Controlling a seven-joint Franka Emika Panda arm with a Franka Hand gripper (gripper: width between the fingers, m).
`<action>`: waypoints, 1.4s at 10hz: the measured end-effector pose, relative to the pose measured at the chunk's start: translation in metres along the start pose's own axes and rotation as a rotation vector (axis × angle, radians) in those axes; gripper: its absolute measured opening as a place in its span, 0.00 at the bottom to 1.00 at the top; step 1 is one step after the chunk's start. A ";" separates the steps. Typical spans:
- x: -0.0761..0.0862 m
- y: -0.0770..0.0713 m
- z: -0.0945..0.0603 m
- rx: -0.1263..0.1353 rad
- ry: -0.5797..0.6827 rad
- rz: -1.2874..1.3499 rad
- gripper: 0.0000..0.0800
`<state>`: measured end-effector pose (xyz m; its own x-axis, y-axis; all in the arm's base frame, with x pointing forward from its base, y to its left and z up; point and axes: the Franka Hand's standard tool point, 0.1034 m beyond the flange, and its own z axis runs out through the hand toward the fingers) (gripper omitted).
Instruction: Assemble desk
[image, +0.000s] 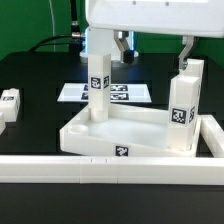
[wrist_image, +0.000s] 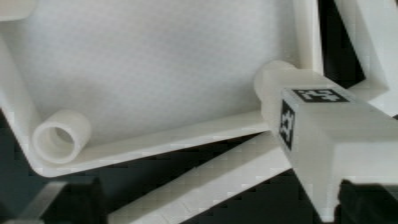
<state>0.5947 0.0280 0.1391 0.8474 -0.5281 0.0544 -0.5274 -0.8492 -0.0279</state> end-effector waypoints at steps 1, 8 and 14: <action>-0.002 0.013 -0.001 0.008 0.008 -0.136 0.81; 0.009 0.122 -0.001 0.006 0.013 -0.337 0.81; 0.012 0.201 0.016 -0.088 0.009 -0.802 0.81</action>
Offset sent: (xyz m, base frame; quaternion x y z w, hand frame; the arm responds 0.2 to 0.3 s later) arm -0.0499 -0.0922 -0.0016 0.0309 0.0063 -0.1252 0.9916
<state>0.5003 -0.1490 0.1179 0.9697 0.2422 0.0322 0.2379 -0.9659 0.1018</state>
